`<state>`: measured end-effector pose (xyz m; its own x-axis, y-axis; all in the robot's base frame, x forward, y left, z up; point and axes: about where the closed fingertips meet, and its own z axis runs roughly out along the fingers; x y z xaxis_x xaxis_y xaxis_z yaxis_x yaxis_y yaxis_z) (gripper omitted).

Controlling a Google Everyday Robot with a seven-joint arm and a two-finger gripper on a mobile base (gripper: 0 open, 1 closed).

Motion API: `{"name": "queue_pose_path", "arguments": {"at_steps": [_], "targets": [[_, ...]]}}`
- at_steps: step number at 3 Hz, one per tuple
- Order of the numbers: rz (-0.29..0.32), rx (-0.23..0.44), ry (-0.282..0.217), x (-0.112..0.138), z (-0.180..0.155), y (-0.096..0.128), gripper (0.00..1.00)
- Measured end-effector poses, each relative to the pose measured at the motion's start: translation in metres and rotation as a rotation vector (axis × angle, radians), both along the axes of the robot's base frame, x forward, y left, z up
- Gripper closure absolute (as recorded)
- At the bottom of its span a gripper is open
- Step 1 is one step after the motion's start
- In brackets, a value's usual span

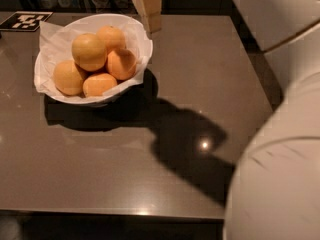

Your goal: Pick orange from white bowl

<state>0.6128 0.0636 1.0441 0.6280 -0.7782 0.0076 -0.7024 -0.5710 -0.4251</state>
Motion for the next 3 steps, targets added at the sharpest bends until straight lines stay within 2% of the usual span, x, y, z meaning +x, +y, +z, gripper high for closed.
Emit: {"name": "queue_pose_path", "arguments": {"at_steps": [2, 3], "targets": [[0.054, 0.014, 0.075, 0.027, -0.036, 0.042, 0.01], [0.061, 0.023, 0.126, 0.031, -0.055, 0.061, 0.09]]}}
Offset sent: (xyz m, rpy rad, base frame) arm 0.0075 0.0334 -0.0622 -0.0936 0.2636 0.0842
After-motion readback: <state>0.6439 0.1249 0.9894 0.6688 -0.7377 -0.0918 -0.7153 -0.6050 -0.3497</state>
